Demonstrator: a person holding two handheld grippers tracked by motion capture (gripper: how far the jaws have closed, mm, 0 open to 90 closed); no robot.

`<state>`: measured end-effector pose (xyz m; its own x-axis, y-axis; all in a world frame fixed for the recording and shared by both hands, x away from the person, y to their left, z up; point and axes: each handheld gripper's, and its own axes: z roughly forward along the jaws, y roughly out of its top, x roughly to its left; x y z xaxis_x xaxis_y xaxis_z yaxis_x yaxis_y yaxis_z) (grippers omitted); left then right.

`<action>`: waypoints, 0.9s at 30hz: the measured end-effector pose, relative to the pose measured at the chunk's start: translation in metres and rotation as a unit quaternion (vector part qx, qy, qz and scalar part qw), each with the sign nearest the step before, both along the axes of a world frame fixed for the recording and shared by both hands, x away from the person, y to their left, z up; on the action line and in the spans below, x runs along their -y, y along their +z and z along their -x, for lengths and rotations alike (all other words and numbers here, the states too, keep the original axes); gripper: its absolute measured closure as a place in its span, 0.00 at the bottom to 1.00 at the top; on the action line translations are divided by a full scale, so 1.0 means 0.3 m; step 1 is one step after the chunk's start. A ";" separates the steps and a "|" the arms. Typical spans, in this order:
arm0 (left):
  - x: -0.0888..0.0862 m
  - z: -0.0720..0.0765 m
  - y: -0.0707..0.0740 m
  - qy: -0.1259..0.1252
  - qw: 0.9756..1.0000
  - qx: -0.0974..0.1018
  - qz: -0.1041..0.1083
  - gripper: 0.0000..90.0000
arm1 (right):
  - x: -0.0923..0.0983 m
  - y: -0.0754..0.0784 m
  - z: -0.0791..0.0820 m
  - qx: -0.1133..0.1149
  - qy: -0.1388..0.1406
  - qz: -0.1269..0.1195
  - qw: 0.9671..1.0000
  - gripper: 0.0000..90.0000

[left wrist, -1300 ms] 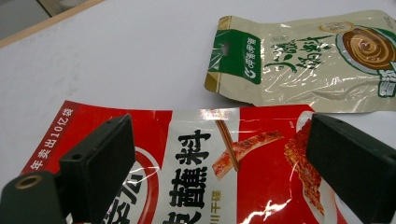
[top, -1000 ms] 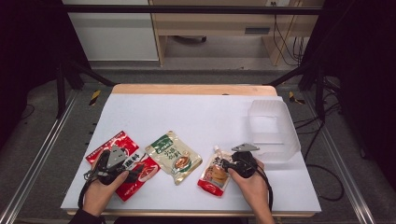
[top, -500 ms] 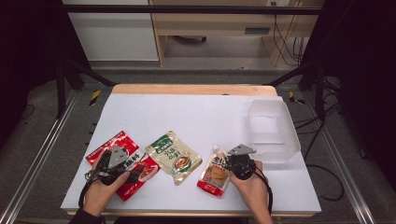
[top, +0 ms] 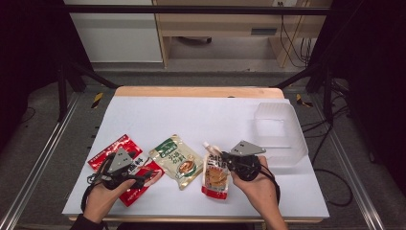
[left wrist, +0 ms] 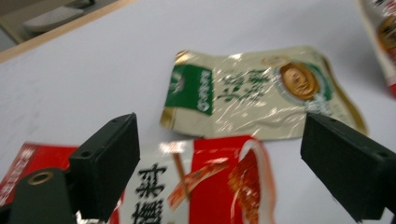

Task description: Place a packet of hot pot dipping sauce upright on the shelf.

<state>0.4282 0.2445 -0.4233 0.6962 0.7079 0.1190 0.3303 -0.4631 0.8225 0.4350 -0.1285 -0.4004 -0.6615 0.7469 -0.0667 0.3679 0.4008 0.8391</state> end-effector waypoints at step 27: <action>0.340 -0.097 0.025 -0.192 0.979 -0.035 0.051 0.54 | -0.076 0.071 0.090 0.061 0.129 -0.010 0.990 0.99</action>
